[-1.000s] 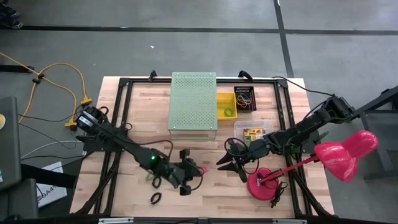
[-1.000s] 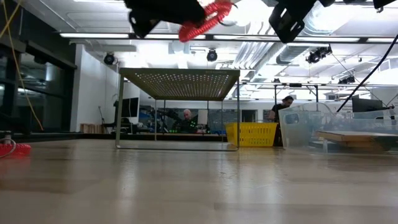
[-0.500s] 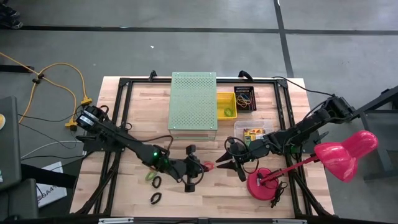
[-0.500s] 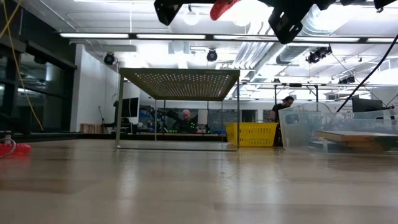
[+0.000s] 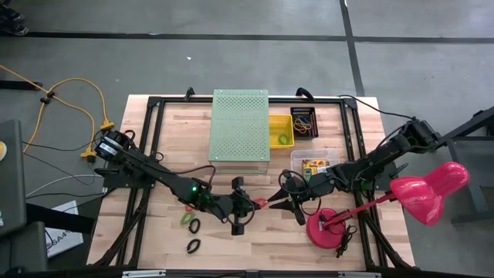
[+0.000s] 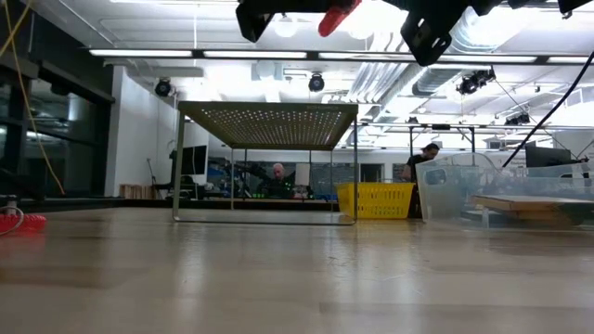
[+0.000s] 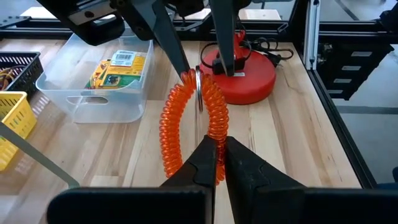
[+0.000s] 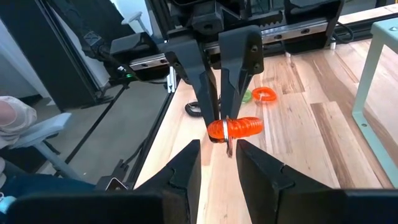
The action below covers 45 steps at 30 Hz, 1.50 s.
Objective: Pick & Place Office Desk Supplies
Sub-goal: Put the orange spring keychain into the yellow bin
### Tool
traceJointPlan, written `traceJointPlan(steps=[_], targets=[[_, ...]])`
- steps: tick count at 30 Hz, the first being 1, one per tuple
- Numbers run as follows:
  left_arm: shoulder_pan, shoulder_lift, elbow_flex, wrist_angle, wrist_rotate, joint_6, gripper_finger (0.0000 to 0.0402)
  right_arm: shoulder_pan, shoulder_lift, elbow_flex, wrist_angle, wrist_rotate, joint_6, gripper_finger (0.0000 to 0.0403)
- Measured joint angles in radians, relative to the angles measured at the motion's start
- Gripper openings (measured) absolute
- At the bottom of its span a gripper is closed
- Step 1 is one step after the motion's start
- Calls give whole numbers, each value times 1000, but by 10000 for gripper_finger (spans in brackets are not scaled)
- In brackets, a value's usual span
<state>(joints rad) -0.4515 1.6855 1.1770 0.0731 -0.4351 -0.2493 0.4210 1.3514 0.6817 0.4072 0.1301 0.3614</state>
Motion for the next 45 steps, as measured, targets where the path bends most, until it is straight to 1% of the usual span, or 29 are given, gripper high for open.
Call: traceJointPlan(steps=[7,17,25,33,37,43,45], targets=[[5,0,0,22,0,18,10,0,0,0,0,25,0,74],[7,0,0,25,0,18,10,0,0,0,0,28,-1,53],[7,0,0,25,0,18,10,0,0,0,1,29,5,7],[7,0,0,25,0,18,11,0,0,0,1,29,8,3],[7,0,0,25,0,18,28,0,0,0,1,29,8,3],[7,0,0,36,0,18,79,0,0,0,1,29,8,2],[7,0,0,43,0,19,91,0,0,0,1,29,8,2]])
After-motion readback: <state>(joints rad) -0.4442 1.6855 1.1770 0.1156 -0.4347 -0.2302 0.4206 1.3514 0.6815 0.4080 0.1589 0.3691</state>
